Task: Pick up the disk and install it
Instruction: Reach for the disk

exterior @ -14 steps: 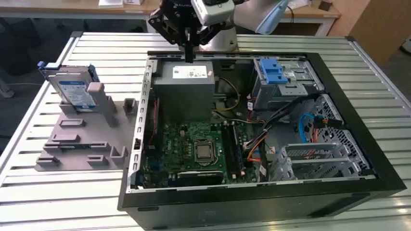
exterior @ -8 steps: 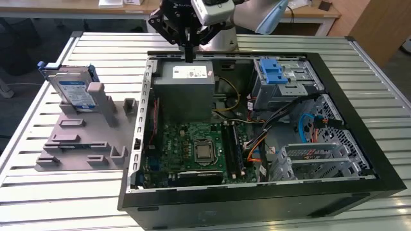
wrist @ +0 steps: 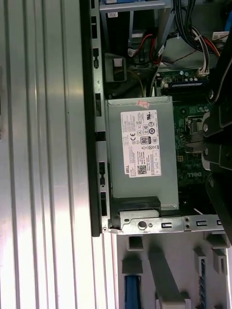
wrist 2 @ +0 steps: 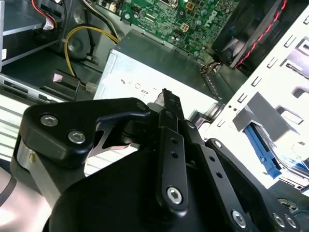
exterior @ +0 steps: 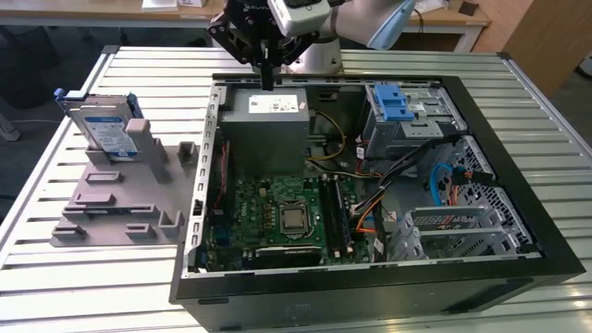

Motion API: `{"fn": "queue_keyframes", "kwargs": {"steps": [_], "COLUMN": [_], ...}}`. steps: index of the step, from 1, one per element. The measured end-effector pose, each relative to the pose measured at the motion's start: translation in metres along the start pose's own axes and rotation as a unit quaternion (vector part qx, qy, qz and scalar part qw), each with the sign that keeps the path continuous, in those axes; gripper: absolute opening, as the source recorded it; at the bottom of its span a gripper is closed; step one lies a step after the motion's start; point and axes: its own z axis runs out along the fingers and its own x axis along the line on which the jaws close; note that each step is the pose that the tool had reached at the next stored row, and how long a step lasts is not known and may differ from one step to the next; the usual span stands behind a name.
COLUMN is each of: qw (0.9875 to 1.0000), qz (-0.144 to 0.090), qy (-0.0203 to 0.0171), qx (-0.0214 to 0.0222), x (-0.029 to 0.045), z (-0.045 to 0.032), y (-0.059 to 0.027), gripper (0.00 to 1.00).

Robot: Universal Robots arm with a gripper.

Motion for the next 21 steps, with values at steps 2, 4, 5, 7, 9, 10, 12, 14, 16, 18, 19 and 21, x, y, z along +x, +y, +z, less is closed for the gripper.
{"fn": "queue_keyframes", "kwargs": {"steps": [2,4,5,7,9,10,12,14,16,18,19,21], "qw": [1.0000,1.0000,1.0000,1.0000,1.0000,1.0000,1.0000,1.0000,1.0000,1.0000,1.0000,1.0000], "qz": [0.000,0.000,0.000,0.000,0.000,0.000,0.000,0.000,0.000,0.000,0.000,0.000], "qy": [0.0000,0.0000,0.0000,0.0000,0.0000,0.0000,0.0000,0.0000,0.0000,0.0000,0.0000,0.0000], "qx": [0.0000,0.0000,0.0000,0.0000,0.0000,0.0000,0.0001,0.0000,0.0000,0.0000,0.0000,0.0000], "x": [0.0031,0.0062,0.0078,0.0112,0.0148,0.0161,0.0184,0.0202,0.0216,0.0230,0.0236,0.0249], "z": [-0.0001,-0.0001,-0.0002,-0.0003,-0.0003,-0.0004,-0.0004,-0.0004,-0.0004,-0.0005,-0.0005,-0.0005], "y": [-0.0002,-0.0002,-0.0001,-0.0001,-0.0002,-0.0003,-0.0005,-0.0006,-0.0007,-0.0008,-0.0009,-0.0010], "gripper": [0.11,0.11,0.11,0.11,0.11,0.11,0.11,0.11,0.11,0.11,0.11,0.11]}}
